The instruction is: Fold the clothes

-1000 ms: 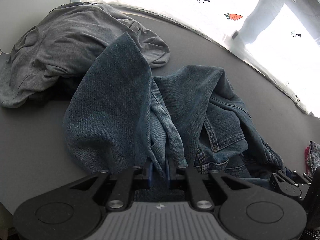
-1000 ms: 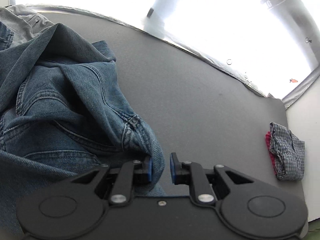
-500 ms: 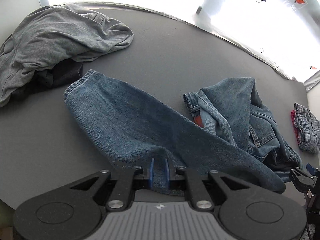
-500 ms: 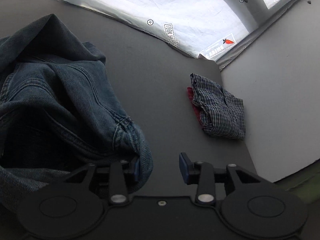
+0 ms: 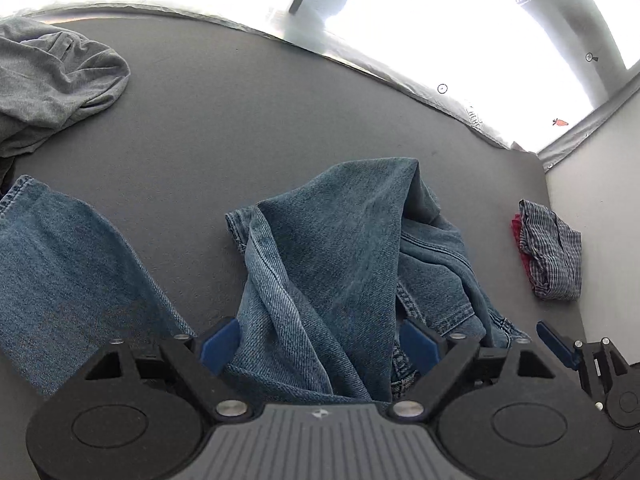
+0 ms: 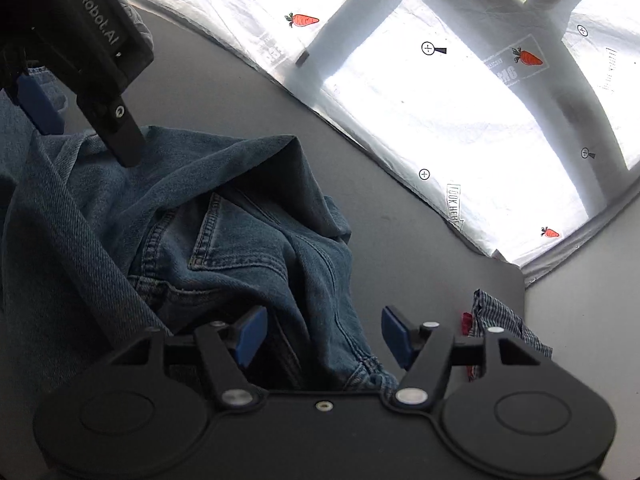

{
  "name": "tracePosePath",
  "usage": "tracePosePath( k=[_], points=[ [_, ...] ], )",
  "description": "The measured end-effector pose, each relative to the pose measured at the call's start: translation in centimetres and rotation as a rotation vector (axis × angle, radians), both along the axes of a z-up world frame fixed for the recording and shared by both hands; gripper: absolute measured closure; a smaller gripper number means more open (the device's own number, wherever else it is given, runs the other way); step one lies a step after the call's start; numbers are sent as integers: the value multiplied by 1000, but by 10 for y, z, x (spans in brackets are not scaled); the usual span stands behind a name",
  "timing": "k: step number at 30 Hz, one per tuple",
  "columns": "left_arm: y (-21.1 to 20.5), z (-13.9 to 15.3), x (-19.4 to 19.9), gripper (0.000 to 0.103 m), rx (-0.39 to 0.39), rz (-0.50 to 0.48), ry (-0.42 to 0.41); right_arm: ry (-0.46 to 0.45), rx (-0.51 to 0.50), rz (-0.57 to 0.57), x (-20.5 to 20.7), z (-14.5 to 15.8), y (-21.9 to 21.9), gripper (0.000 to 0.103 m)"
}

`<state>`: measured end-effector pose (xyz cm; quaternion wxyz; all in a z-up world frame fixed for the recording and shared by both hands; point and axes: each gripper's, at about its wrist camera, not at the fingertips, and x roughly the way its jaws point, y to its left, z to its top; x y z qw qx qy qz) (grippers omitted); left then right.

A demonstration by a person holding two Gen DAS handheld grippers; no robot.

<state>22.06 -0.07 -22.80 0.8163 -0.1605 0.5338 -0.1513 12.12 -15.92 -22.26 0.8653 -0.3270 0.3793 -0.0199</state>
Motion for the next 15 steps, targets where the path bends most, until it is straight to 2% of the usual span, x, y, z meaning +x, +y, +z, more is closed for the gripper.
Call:
tracePosePath(
  k=[2,4,6,7,9,11,12,13,15],
  points=[
    [-3,-9,3,17,4,-17,30,33,4,50,0,-7,2,39],
    [-10,-11,1,22,39,-56,24,36,1,91,0,-10,6,39],
    [-16,-11,-1,56,89,-81,19,19,-21,137,2,-13,12,39],
    [-17,-11,-3,64,112,-84,17,11,-44,165,5,-16,15,38],
    [-13,-10,-5,80,89,-57,21,18,-107,236,11,-27,21,39],
    [-6,-6,-5,84,91,-15,23,49,-163,321,16,-39,27,61],
    [-2,-3,-5,85,92,6,22,55,-180,349,17,-41,30,87],
    [2,2,-5,86,95,28,9,44,-185,352,18,-40,32,94],
    [12,17,-6,87,102,71,-29,-10,-136,331,21,-23,31,95]
  ],
)
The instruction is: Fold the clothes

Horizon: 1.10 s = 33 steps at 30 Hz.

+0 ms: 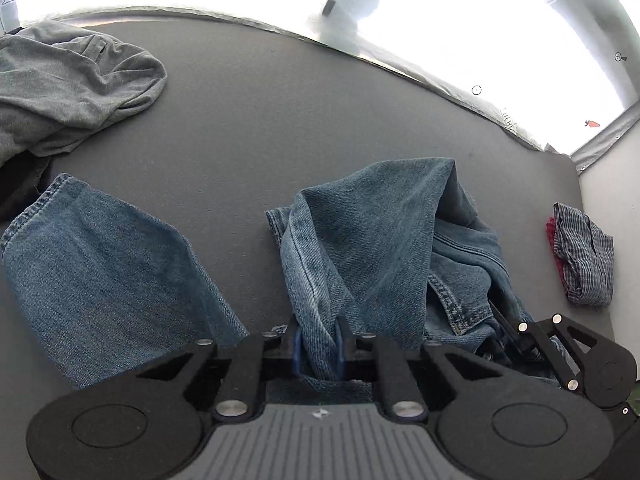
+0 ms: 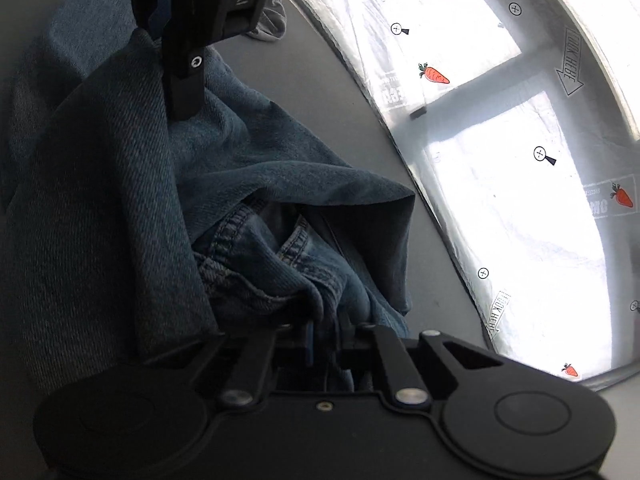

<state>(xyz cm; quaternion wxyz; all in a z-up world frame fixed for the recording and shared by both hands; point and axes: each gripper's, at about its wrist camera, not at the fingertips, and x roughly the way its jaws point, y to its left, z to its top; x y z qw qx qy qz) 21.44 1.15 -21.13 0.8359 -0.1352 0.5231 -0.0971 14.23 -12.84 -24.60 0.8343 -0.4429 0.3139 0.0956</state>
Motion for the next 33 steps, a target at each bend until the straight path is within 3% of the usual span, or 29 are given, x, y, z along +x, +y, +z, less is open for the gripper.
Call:
tracePosePath(
  k=[4,9,13,15,18,20,22,26,30,33],
  points=[
    [35,56,6,88,-18,117,-141,-195,126,-104,18,64,-20,97],
    [62,156,21,88,-75,198,-396,-516,253,-261,53,163,-61,97],
    [60,238,13,88,-83,169,-626,-792,298,-376,71,242,-96,97],
    [54,260,2,88,-98,136,-701,-904,341,-421,73,281,-117,96],
    [36,269,-13,82,-94,60,-714,-979,456,-412,57,329,-143,96],
    [21,255,-18,77,-38,18,-679,-952,517,-392,49,334,-144,97],
    [7,226,-17,70,44,11,-604,-857,585,-361,44,321,-141,96],
    [-8,162,-19,69,100,-27,-410,-539,660,-390,42,239,-120,96],
    [-31,119,-39,59,180,-185,-383,-296,737,-446,37,163,-112,97],
    [-51,100,-46,57,200,-292,-387,-230,818,-470,29,151,-124,98]
  ],
)
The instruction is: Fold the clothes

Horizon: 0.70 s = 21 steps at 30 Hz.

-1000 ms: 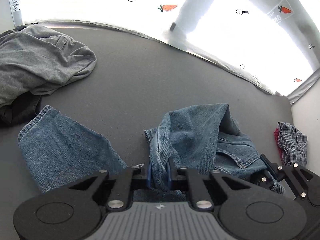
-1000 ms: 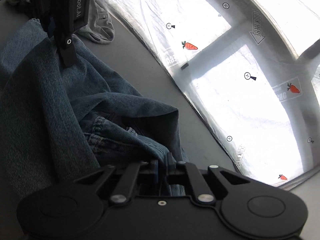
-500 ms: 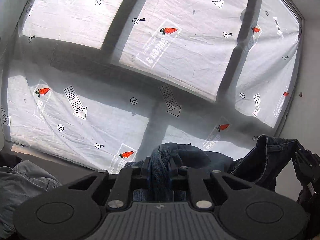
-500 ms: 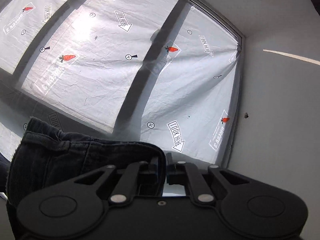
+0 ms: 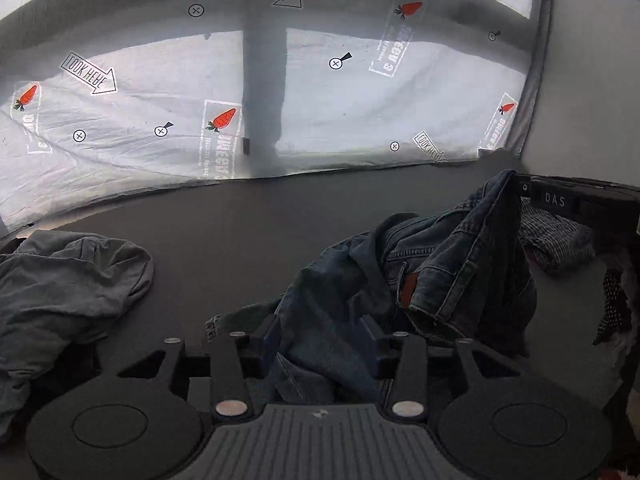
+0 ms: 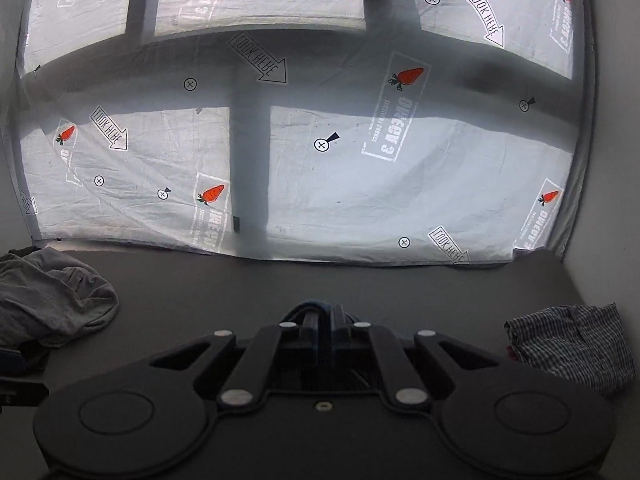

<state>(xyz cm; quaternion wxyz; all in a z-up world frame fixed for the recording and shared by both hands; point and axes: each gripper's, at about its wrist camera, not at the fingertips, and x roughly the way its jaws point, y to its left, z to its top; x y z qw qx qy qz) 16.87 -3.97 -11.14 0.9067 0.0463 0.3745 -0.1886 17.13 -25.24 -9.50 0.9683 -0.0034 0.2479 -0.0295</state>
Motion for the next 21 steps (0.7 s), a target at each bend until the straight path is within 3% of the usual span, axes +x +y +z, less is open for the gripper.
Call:
tracePosePath(
  k=[2,5,9,13,17,19,21],
  points=[
    [-11,-4,-3,48,-15,-61,-5,-13,15,6,-5,3,-5,98],
    [-29,-7,-13,22,-70,-176,-56,-28,46,4,-13,14,-12,97],
    [-57,-14,-7,19,-30,-231,-158,-32,41,25,-20,18,-11,97],
    [-78,-31,18,17,-43,-363,-119,-10,50,47,-30,14,-8,97],
    [-108,-60,30,15,99,-361,-148,-9,9,62,-37,13,-5,97],
    [-117,-71,33,24,144,-307,-161,-8,0,66,-41,13,-7,97],
    [-123,-77,34,70,167,-249,-178,0,9,63,-41,11,-11,97]
  ],
)
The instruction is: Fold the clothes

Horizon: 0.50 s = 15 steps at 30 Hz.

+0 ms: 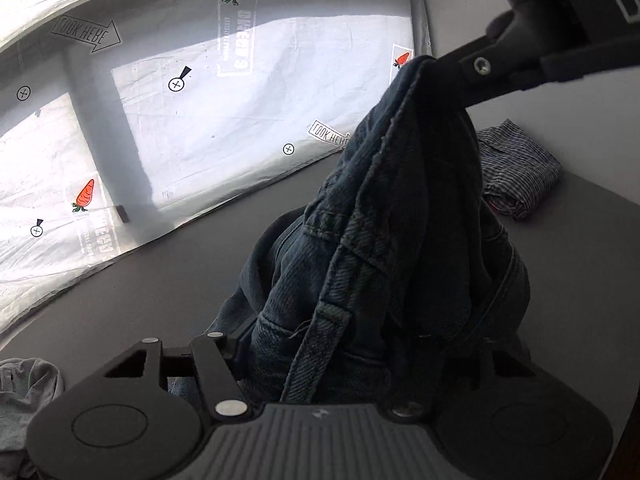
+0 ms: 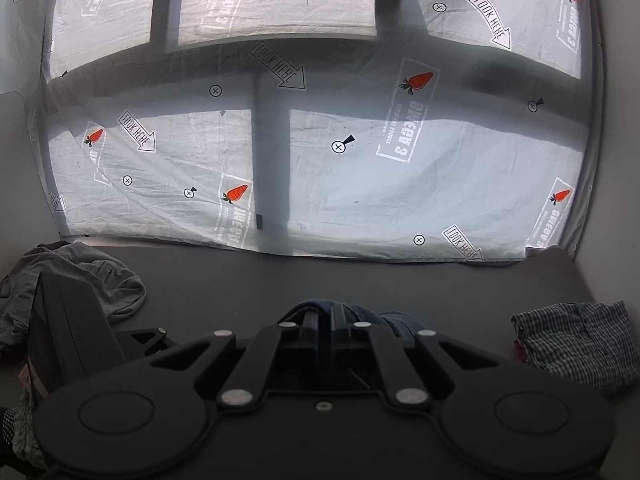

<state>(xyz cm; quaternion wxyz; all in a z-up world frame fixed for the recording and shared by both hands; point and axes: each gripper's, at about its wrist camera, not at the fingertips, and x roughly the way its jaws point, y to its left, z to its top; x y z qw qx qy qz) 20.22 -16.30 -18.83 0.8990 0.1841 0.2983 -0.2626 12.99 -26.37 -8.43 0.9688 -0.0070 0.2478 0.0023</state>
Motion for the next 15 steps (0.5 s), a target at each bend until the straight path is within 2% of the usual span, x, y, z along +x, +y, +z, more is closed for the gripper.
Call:
tracePosePath(
  k=[1,3,5,7,9,11,15],
  points=[
    [-1,2,0,72,10,43,-24,3,-10,-12,0,-2,-2,97],
    [5,12,3,75,-16,113,-53,4,-30,-39,-2,-4,-7,93],
    [15,26,13,75,-41,182,-54,-1,-24,-58,-7,-7,-14,81],
    [25,35,25,75,-59,225,-45,-11,3,-90,-16,-13,-24,55],
    [34,41,32,75,-63,260,-47,18,15,-101,-21,-25,-31,50],
    [40,46,33,75,-56,284,-61,97,15,-105,-20,-45,-35,48],
    [48,55,23,76,-54,311,-91,366,62,-126,-1,-117,-38,44]
  ],
)
